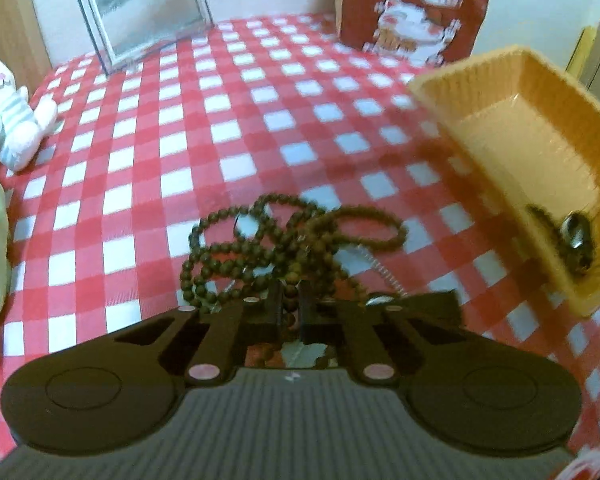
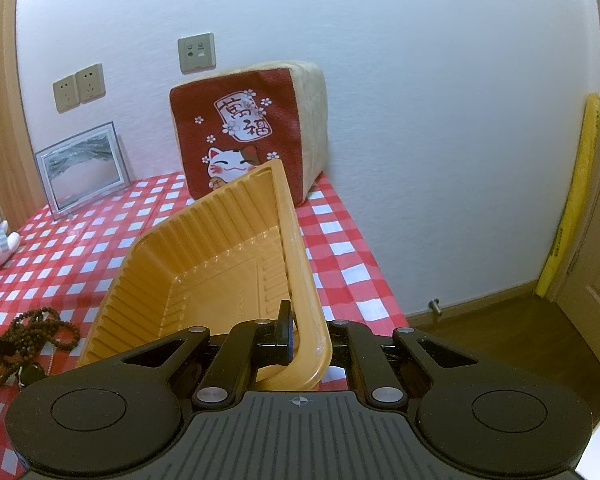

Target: Organize jewelry

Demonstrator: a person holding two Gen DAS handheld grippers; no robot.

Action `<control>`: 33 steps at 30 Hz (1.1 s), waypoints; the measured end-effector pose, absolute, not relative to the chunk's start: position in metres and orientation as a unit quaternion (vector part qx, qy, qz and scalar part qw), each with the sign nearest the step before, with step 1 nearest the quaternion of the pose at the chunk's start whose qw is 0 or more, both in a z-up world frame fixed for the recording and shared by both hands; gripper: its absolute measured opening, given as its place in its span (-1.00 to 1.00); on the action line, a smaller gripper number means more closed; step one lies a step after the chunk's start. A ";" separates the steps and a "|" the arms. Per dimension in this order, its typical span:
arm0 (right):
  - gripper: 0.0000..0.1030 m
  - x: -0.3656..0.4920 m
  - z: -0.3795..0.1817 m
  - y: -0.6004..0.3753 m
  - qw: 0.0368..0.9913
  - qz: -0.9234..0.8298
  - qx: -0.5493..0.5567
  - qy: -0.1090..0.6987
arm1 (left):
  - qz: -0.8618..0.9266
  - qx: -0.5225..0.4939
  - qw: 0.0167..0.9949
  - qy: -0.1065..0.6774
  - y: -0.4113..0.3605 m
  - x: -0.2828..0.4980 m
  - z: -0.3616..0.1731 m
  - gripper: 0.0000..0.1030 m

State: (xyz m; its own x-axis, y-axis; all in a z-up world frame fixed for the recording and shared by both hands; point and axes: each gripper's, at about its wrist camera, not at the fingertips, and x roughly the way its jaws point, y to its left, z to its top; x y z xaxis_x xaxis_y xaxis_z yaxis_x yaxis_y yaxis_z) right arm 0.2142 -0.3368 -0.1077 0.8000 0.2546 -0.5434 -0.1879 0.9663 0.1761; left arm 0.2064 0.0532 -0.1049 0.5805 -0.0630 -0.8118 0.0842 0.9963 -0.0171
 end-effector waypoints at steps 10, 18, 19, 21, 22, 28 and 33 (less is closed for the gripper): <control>-0.87 0.215 -0.107 -0.339 0.947 0.116 0.062 0.293 | -0.085 -0.038 0.926 0.366 0.046 0.189 -0.006 -0.89; -0.87 0.213 -0.105 -0.339 0.947 0.115 0.067 0.292 | -0.108 -0.053 0.947 0.298 0.034 0.184 0.066 -0.89; -0.87 0.213 -0.105 -0.339 0.947 0.115 0.067 0.291 | -0.111 -0.055 0.949 0.291 0.032 0.184 0.073 -0.89; -0.87 0.212 -0.105 -0.339 0.947 0.116 0.067 0.291 | -0.119 -0.058 0.950 0.283 0.028 0.184 0.083 -0.89; -0.87 0.212 -0.105 -0.339 0.947 0.116 0.068 0.291 | -0.123 -0.060 0.950 0.281 0.027 0.185 0.087 -0.89; -0.87 0.211 -0.104 -0.338 0.947 0.115 0.069 0.291 | -0.150 -0.069 0.949 0.268 0.012 0.187 0.104 -0.89; -0.87 0.210 -0.102 -0.337 0.948 0.116 0.066 0.290 | -0.182 -0.081 0.945 0.261 -0.006 0.188 0.107 -0.89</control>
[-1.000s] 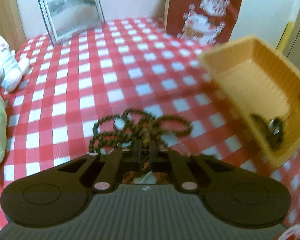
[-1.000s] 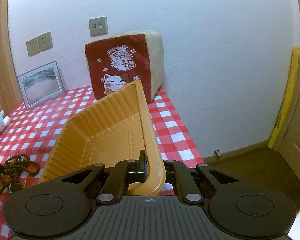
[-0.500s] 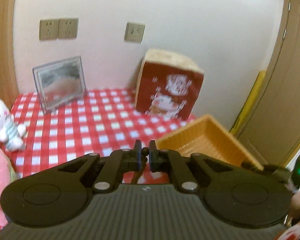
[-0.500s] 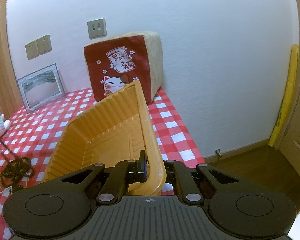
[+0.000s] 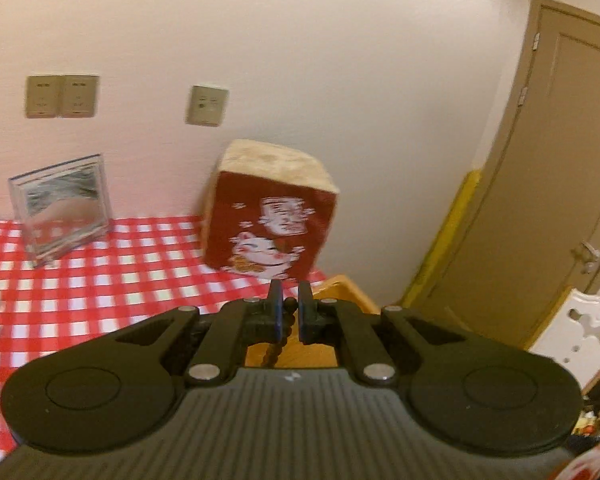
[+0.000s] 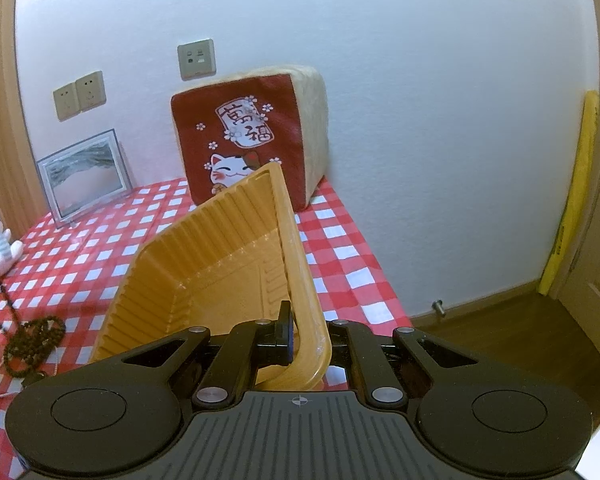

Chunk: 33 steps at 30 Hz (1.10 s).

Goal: Organize jewelry
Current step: 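Carry the dark bead strand into the orange tray and open the left gripper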

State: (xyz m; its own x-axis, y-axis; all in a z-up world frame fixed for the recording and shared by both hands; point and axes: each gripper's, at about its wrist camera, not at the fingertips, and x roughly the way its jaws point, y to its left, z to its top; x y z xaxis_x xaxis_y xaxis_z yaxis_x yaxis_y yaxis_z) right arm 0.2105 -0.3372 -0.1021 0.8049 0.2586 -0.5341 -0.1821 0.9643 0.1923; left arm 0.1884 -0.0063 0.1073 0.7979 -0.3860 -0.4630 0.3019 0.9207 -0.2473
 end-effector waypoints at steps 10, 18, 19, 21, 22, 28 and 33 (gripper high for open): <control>-0.87 0.209 -0.100 -0.336 0.948 0.118 0.064 0.289 | -0.253 -0.111 0.923 0.267 -0.059 0.211 0.090 -0.89; -0.86 0.207 -0.098 -0.335 0.948 0.119 0.065 0.287 | -0.253 -0.126 0.893 0.349 -0.101 0.234 0.024 -0.89; -0.86 0.207 -0.098 -0.335 0.948 0.119 0.065 0.287 | -0.250 -0.132 0.889 0.360 -0.103 0.236 0.014 -0.89; -0.86 0.207 -0.098 -0.334 0.948 0.119 0.065 0.288 | -0.247 -0.137 0.882 0.376 -0.107 0.239 -0.004 -0.89; -0.86 0.207 -0.098 -0.334 0.948 0.118 0.065 0.288 | -0.242 -0.136 0.881 0.384 -0.110 0.241 -0.012 -0.89; -0.86 0.208 -0.098 -0.332 0.947 0.118 0.064 0.291 | -0.238 -0.131 0.860 0.432 -0.125 0.248 -0.056 -0.88; -0.86 0.211 -0.099 -0.332 0.946 0.118 0.064 0.295 | -0.221 -0.135 0.852 0.454 -0.125 0.244 -0.075 -0.65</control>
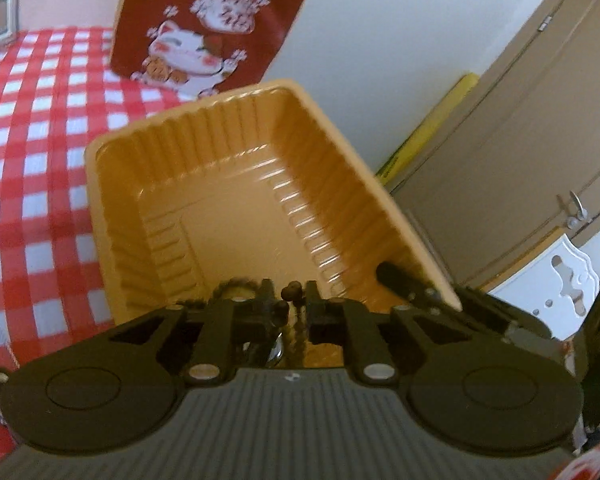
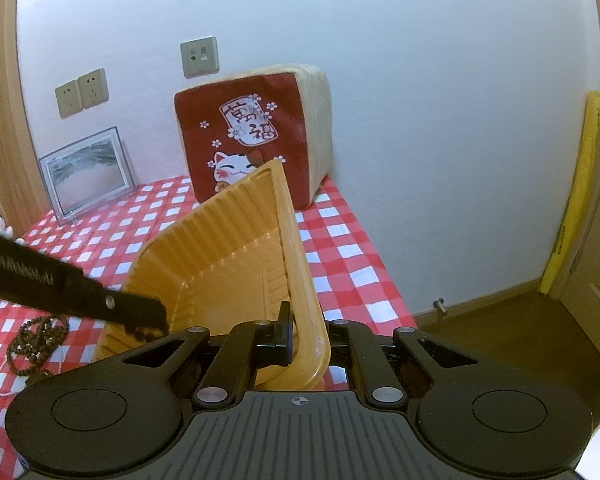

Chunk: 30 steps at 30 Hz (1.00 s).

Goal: Organize jewelry
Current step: 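Carry the dark bead strand into the orange tray and open the left gripper, then move the left gripper to the black strap clip and grasp it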

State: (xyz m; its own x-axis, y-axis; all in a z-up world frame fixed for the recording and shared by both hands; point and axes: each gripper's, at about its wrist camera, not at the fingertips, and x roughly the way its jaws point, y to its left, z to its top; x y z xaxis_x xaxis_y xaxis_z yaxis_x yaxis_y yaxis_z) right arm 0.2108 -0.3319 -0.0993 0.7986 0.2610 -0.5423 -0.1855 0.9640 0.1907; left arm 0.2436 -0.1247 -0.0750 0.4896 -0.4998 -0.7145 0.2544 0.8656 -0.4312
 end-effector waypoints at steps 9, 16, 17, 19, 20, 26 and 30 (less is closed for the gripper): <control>-0.87 0.215 -0.100 -0.330 0.946 0.115 0.065 0.296 | -0.180 -0.143 0.866 0.445 -0.089 0.231 -0.065 -0.40; -0.87 0.216 -0.101 -0.331 0.945 0.114 0.065 0.298 | -0.165 -0.151 0.871 0.438 -0.066 0.224 -0.053 -0.40; -0.87 0.217 -0.101 -0.331 0.945 0.114 0.064 0.299 | -0.162 -0.154 0.872 0.435 -0.061 0.222 -0.051 -0.40; -0.87 0.217 -0.101 -0.330 0.945 0.113 0.064 0.299 | -0.151 -0.155 0.877 0.429 -0.047 0.216 -0.048 -0.40; -0.87 0.216 -0.101 -0.330 0.945 0.113 0.064 0.300 | -0.141 -0.151 0.880 0.427 -0.040 0.213 -0.047 -0.40; -0.87 0.216 -0.101 -0.329 0.946 0.111 0.062 0.299 | -0.063 -0.126 0.889 0.436 0.014 0.188 -0.050 -0.39; -0.87 0.215 -0.101 -0.329 0.946 0.111 0.059 0.298 | -0.012 -0.133 0.885 0.446 0.046 0.171 -0.060 -0.39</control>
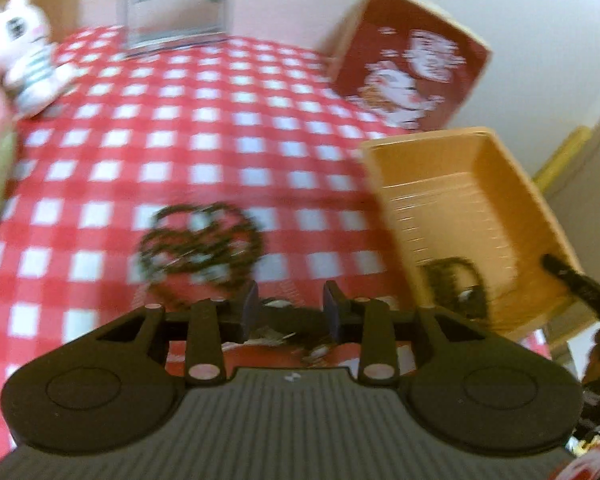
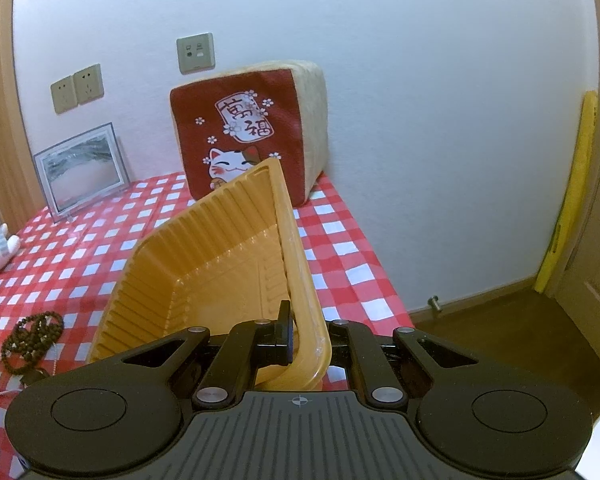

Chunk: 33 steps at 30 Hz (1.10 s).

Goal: Organize jewelry
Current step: 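Move the left gripper to the black strap clip and grasp it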

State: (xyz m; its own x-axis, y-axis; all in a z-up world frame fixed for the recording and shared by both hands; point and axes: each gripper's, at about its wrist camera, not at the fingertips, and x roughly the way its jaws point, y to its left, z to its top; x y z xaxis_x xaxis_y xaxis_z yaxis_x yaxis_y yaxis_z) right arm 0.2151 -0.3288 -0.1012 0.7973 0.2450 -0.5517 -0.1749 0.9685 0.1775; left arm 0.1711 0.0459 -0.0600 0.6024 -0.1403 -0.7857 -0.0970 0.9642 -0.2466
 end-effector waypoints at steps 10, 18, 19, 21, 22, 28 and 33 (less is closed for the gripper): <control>-0.87 0.213 -0.099 -0.327 0.947 0.107 0.052 0.300 | -0.019 -0.102 0.886 0.452 0.045 0.150 -0.078 -0.39; -0.87 0.210 -0.099 -0.327 0.946 0.102 0.053 0.302 | -0.051 -0.036 0.885 0.462 0.025 0.148 -0.096 -0.39; -0.87 0.209 -0.099 -0.327 0.946 0.101 0.054 0.302 | -0.053 -0.029 0.885 0.462 0.024 0.148 -0.097 -0.38; -0.87 0.210 -0.098 -0.327 0.946 0.100 0.055 0.303 | -0.055 -0.014 0.884 0.464 0.022 0.150 -0.101 -0.38; -0.87 0.209 -0.098 -0.328 0.946 0.100 0.055 0.303 | -0.058 -0.007 0.883 0.466 0.021 0.151 -0.103 -0.38; -0.87 0.210 -0.098 -0.327 0.946 0.101 0.055 0.303 | -0.069 0.042 0.879 0.470 0.020 0.160 -0.114 -0.38; -0.87 0.210 -0.098 -0.327 0.946 0.100 0.054 0.303 | -0.095 0.058 0.883 0.457 0.014 0.165 -0.108 -0.38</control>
